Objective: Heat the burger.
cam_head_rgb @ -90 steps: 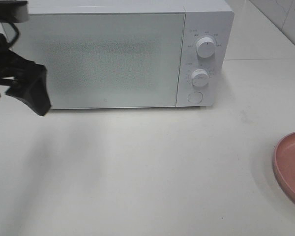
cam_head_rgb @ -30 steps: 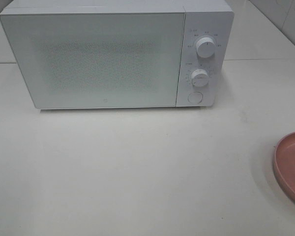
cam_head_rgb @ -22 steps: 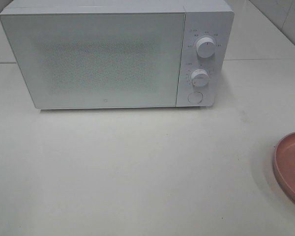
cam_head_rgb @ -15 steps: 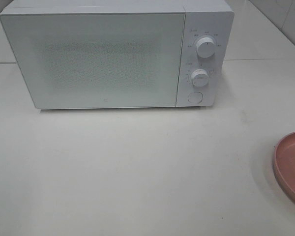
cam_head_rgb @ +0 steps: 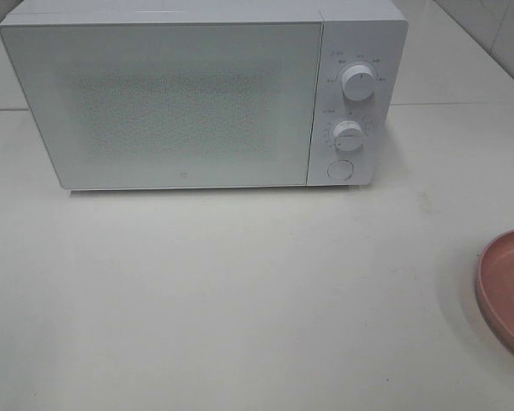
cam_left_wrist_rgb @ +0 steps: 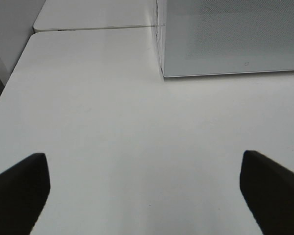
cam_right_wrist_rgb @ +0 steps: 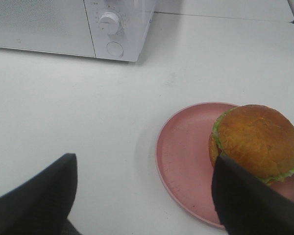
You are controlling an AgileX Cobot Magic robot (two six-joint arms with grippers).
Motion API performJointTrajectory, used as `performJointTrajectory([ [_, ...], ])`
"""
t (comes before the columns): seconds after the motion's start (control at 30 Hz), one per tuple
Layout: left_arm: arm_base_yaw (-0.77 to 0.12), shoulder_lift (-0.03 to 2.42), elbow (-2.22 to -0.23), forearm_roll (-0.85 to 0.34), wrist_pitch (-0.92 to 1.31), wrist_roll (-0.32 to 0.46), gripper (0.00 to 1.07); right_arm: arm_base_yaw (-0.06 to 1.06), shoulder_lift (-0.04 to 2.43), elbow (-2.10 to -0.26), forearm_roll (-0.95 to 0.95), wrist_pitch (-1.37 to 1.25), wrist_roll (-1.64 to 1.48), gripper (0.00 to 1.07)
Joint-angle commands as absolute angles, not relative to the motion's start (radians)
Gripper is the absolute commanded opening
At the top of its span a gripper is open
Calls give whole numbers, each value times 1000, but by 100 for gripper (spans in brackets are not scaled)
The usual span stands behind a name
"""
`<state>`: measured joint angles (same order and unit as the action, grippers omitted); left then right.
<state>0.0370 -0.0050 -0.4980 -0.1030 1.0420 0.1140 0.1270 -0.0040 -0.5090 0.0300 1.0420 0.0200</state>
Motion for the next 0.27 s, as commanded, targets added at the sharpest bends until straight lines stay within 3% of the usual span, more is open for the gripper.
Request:
performJointTrajectory([
  [0.03, 38, -32, -495, -111, 1035, 112, 98, 122, -21, -509, 33, 1035, 19, 74],
  [0.27, 38, -32, -495, -111, 1035, 112, 98, 122, -21, -509, 33, 1035, 19, 74],
])
